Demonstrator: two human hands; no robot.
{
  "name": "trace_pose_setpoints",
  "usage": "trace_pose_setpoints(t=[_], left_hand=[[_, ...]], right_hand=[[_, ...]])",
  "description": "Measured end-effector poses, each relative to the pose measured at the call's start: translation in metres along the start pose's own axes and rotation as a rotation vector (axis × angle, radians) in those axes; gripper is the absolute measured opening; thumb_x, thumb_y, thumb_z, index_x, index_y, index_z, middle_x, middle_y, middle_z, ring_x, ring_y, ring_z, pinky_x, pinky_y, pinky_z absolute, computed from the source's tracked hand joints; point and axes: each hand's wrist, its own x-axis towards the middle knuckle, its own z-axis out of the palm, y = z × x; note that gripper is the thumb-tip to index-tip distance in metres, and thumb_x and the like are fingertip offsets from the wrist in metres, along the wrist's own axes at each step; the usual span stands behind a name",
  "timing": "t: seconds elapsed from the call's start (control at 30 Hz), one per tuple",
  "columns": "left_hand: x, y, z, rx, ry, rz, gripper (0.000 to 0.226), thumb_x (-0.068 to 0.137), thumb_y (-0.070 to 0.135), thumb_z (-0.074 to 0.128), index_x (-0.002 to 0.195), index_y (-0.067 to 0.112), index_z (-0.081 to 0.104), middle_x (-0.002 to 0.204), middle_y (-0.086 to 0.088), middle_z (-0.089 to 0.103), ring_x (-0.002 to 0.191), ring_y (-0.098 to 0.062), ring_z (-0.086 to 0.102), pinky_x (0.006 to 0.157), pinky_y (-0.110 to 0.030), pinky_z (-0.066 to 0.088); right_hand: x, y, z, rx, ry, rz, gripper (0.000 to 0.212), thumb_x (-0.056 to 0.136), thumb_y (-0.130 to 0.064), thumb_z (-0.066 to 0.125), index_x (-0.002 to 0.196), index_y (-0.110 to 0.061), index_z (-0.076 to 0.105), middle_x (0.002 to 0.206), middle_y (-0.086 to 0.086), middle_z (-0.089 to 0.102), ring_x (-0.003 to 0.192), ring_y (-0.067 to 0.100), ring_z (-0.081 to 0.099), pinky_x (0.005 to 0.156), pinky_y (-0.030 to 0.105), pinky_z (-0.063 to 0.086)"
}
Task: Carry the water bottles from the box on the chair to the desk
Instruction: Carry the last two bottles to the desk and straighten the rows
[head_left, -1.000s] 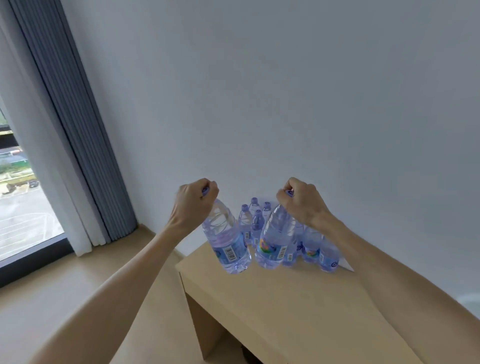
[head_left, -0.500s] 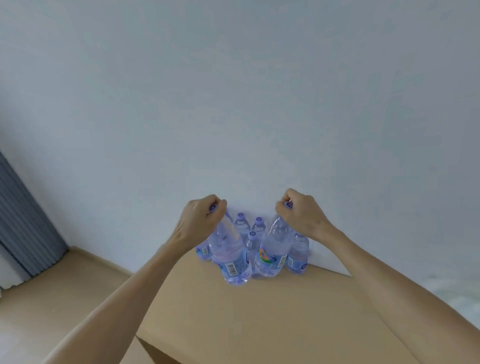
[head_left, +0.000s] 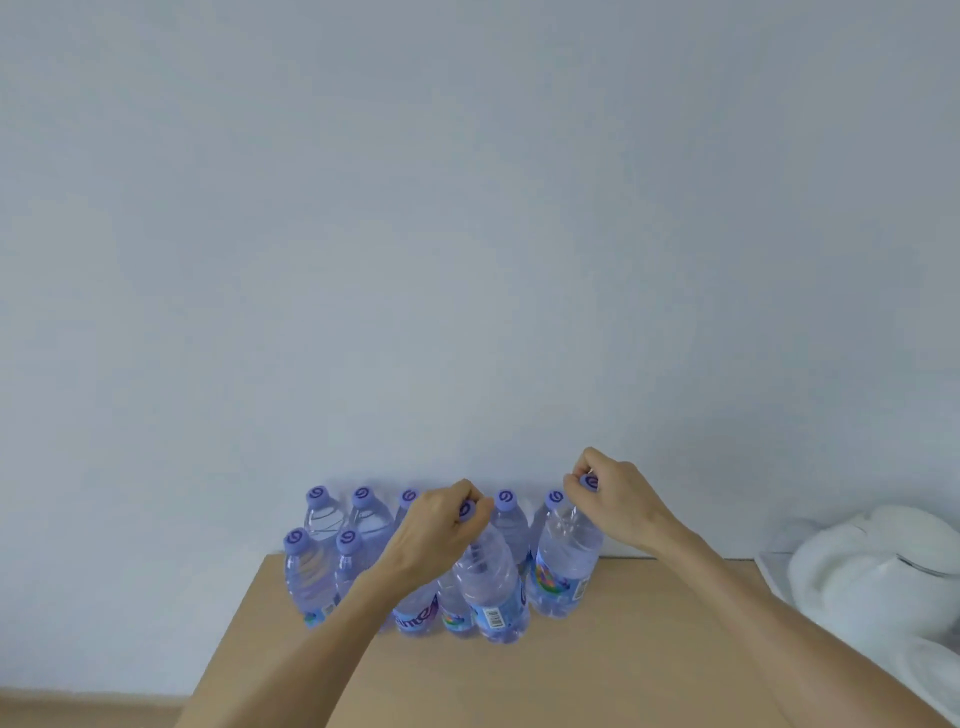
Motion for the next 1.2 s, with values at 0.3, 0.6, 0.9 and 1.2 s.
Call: trace_pose_setpoints(t=[0.3, 0.6, 0.9, 1.2], left_hand=[[0.015, -0.024, 0.040, 0.092, -0.268, 0.162, 0.026, 0.092, 0.034, 0.054, 0.082, 0.011, 0.056, 0.071, 0.010, 0.054, 0.065, -0.009, 0.049, 0.064, -0.024, 0.043], [0.022, -0.039, 0.066, 0.380, -0.351, 0.283, 0.024, 0.091, 0.049, 0.045, 0.097, 0.027, 0.055, 0.094, 0.011, 0.056, 0.073, -0.006, 0.047, 0.063, -0.022, 0.034], [0.033, -0.043, 0.073, 0.449, -0.320, 0.297, 0.024, 0.093, 0.044, 0.046, 0.100, 0.024, 0.057, 0.099, 0.007, 0.060, 0.076, -0.013, 0.051, 0.065, -0.024, 0.035], [0.031, -0.048, 0.070, 0.477, -0.354, 0.233, 0.039, 0.083, 0.058, 0.056, 0.106, 0.027, 0.048, 0.101, 0.013, 0.057, 0.078, -0.010, 0.041, 0.080, -0.026, 0.028]], right_hand=[[-0.012, 0.042, 0.033, -0.105, 0.012, 0.143, 0.021, 0.090, -0.038, 0.056, 0.075, -0.029, 0.045, 0.062, -0.007, 0.059, 0.054, 0.007, 0.051, 0.052, 0.024, 0.040], [-0.009, 0.063, 0.047, -0.121, -0.066, 0.131, 0.019, 0.086, -0.042, 0.062, 0.082, -0.026, 0.053, 0.076, -0.009, 0.064, 0.069, 0.007, 0.058, 0.059, 0.022, 0.042], [-0.012, 0.063, 0.071, -0.056, -0.094, 0.107, 0.026, 0.077, -0.050, 0.070, 0.083, -0.030, 0.055, 0.078, -0.014, 0.061, 0.073, 0.003, 0.056, 0.063, 0.019, 0.042], [-0.017, 0.069, 0.064, 0.011, -0.179, 0.075, 0.036, 0.074, -0.042, 0.076, 0.096, -0.022, 0.055, 0.083, -0.009, 0.057, 0.065, 0.002, 0.044, 0.062, 0.017, 0.038]])
